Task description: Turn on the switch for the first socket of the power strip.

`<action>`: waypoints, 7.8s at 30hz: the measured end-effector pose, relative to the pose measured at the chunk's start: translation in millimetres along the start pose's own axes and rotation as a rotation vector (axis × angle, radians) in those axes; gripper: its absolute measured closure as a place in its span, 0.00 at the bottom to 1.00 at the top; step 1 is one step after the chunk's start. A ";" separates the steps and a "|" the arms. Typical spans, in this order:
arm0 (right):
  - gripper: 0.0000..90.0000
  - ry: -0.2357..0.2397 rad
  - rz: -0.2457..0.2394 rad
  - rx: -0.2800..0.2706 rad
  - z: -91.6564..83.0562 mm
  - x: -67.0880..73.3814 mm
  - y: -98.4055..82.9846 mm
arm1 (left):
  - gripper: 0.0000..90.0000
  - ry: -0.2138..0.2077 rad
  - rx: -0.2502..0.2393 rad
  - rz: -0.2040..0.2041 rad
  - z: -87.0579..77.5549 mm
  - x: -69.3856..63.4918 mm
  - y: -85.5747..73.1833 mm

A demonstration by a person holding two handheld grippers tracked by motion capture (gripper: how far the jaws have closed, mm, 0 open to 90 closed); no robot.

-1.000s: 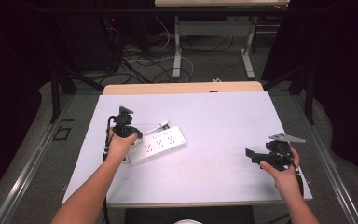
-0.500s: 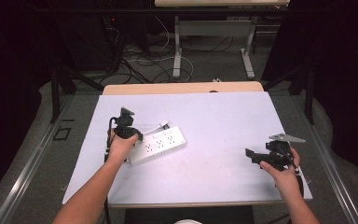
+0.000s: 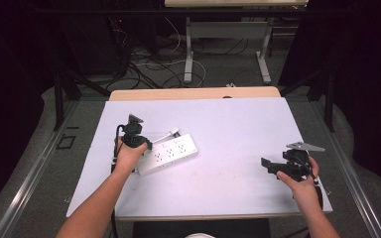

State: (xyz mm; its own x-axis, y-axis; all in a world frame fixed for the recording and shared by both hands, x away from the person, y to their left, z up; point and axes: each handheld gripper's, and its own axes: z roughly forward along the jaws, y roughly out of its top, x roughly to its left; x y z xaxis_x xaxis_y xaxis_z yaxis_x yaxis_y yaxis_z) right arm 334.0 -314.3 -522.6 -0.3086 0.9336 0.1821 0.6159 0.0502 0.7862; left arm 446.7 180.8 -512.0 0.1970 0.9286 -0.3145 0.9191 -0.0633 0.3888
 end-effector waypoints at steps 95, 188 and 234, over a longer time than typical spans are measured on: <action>0.07 0.002 0.005 -0.013 -1.2 -3.2 0.9 | 0.52 0.032 -0.217 0.268 -10.3 -15.2 -1.8; 0.07 -0.008 0.007 -0.035 -5.1 -3.6 2.6 | 0.01 -0.026 -0.361 0.206 -108.3 30.7 -59.7; 0.07 -0.007 0.000 -0.027 -5.8 -4.6 2.3 | 0.02 -0.017 -0.416 0.115 -71.3 81.1 -106.6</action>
State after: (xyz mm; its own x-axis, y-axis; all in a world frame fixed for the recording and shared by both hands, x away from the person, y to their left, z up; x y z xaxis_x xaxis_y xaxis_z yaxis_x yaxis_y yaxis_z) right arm 332.7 -320.6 -518.2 -0.3033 0.9362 0.1775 0.5961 0.0411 0.8019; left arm 340.3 288.9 -517.3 0.2990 0.9175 -0.2621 0.6757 -0.0097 0.7371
